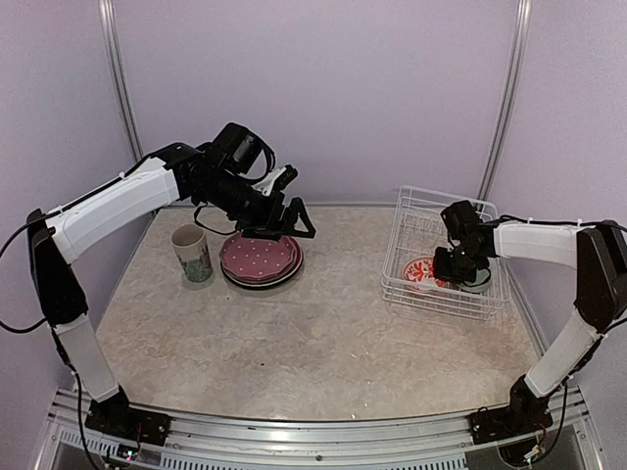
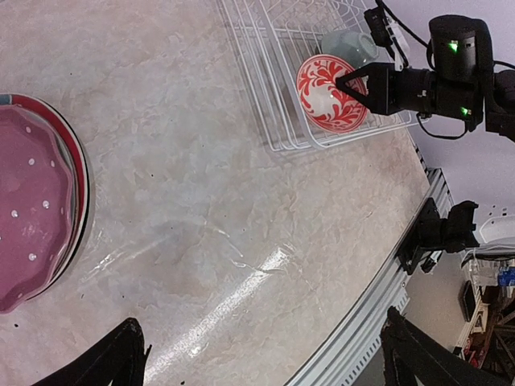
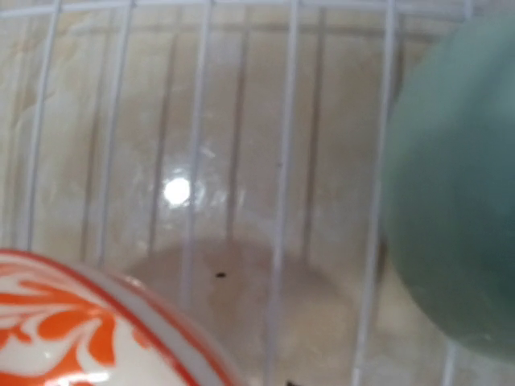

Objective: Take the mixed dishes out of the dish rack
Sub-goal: Grab the bowl from the dish rack, then pass from the right arm to the left

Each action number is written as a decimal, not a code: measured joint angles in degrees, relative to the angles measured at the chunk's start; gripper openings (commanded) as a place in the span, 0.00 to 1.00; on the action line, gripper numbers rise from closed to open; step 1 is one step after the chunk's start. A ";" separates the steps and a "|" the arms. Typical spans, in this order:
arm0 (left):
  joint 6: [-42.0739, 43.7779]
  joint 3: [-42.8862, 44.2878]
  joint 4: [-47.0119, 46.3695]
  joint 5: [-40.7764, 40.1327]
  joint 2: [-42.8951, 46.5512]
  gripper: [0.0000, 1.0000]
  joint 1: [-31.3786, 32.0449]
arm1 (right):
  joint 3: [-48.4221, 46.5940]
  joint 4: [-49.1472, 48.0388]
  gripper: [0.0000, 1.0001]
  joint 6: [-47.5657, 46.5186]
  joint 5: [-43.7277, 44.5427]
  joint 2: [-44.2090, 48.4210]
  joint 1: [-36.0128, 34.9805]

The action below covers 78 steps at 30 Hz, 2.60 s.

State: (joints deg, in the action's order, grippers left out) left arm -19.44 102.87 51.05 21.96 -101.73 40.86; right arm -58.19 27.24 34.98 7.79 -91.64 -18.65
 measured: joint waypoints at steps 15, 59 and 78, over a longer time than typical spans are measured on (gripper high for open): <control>-2.03 0.04 1.51 -0.37 -0.02 0.97 0.00 | -7.21 10.19 0.00 4.13 15.19 3.41 -5.11; -4.68 2.71 6.62 -10.58 -8.44 0.18 -1.55 | -37.00 3.37 0.00 6.64 15.43 -16.79 -36.11; -4.50 3.56 9.07 -16.44 -9.97 0.00 -1.49 | -37.75 2.03 0.85 7.65 16.44 -18.27 -37.11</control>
State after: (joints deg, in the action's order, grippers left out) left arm -23.94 106.43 60.12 5.52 -111.70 39.38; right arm -95.94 29.28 42.63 24.23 -109.91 -55.77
